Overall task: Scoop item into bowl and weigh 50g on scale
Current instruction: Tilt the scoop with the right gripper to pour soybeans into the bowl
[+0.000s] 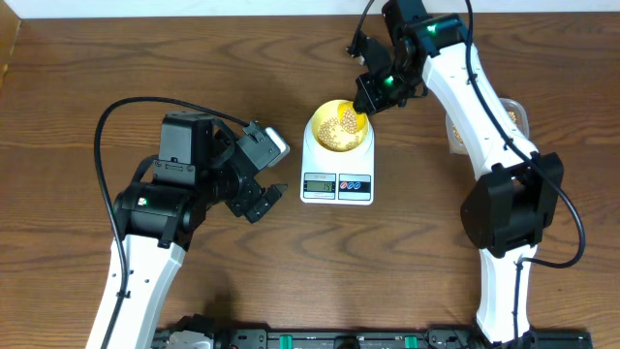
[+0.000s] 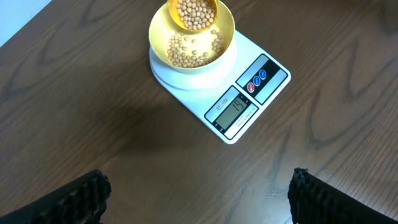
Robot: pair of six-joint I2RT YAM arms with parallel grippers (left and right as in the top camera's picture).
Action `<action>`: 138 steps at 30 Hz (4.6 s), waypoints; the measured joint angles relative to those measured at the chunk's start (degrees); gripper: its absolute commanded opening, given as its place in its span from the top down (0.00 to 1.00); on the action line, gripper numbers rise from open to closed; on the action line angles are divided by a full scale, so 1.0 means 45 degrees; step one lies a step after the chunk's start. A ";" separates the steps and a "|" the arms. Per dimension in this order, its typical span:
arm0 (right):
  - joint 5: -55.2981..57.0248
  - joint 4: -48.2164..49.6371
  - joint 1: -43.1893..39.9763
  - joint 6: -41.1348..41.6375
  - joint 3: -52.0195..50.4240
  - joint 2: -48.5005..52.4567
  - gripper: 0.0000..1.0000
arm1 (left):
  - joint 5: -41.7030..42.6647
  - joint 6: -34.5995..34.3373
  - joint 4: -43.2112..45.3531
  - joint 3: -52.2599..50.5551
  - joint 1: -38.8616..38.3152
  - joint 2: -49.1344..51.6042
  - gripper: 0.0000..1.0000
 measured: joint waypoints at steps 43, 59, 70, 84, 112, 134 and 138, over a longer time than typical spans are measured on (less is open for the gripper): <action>0.0214 0.0427 0.0408 -0.1467 0.0010 0.0000 0.99 | 0.0000 0.0000 0.0000 0.0000 0.0000 0.0000 0.06; 0.1311 0.0432 0.0704 -0.2098 0.0010 -0.0005 0.99 | 0.0000 0.0000 0.0000 0.0000 0.0000 0.0000 0.06; 0.1452 0.0432 0.0738 -0.2220 0.0277 -0.0010 0.99 | 0.0000 0.0000 0.0000 0.0000 0.0000 0.0000 0.06; 0.1647 0.0296 0.0884 -0.2773 0.0651 -0.0019 0.99 | 0.0000 0.0000 0.0000 0.0000 0.0000 0.0000 0.06; 0.2569 0.0189 0.1287 -0.3541 0.0661 -0.0466 0.99 | 0.0000 0.0000 0.0000 0.0000 0.0000 0.0000 0.06; 0.3594 0.0189 0.1666 -0.4760 0.0661 -0.0471 0.99 | 0.0000 0.0000 0.0000 0.0000 0.0000 0.0000 0.06; 0.3672 0.0189 0.1666 -0.4779 0.0661 -0.0471 0.99 | 0.0000 0.0000 0.0000 0.0000 0.0000 0.0000 0.06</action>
